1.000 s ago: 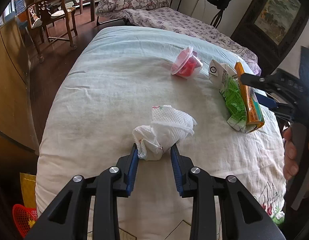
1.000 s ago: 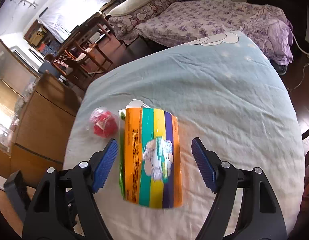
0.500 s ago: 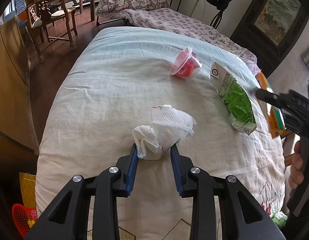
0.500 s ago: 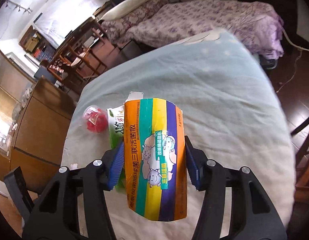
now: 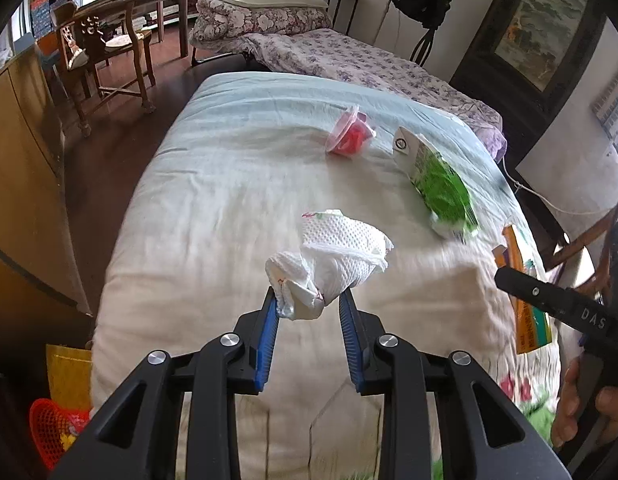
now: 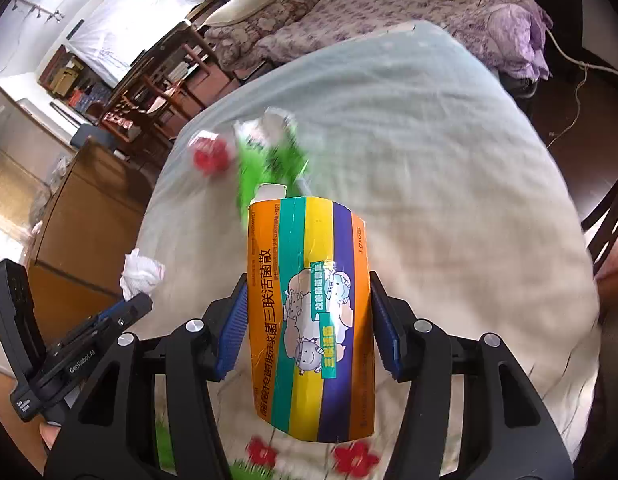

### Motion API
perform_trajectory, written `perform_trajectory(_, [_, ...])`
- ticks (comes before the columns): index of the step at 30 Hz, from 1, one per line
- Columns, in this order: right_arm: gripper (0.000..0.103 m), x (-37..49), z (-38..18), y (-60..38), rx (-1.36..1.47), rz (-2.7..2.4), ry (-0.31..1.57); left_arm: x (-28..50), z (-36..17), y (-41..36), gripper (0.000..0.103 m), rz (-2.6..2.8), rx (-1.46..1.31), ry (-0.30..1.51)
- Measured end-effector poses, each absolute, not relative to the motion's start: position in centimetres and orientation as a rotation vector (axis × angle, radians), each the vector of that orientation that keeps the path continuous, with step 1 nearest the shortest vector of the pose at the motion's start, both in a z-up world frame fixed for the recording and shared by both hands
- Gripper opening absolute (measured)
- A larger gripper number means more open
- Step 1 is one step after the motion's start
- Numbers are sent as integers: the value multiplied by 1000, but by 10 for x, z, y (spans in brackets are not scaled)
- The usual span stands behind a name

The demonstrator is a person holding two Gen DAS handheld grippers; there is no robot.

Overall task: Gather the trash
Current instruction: 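Carry the tissue and striped box to the red wastebasket with both tools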

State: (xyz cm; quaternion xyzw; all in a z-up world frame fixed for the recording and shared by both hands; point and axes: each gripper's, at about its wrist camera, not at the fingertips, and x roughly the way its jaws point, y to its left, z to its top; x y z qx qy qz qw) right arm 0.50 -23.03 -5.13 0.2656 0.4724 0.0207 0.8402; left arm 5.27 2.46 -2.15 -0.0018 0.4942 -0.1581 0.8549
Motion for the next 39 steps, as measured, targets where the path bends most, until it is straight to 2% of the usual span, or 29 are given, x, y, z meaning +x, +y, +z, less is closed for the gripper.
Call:
perform_trajectory(16, [55,-33,-18,-137,439,224,994,-30,15,93,30,-293,-42,979])
perform_trajectory(39, [56,-48,26,-1,240,463,990,-86,31,207,30,-159,-150,926])
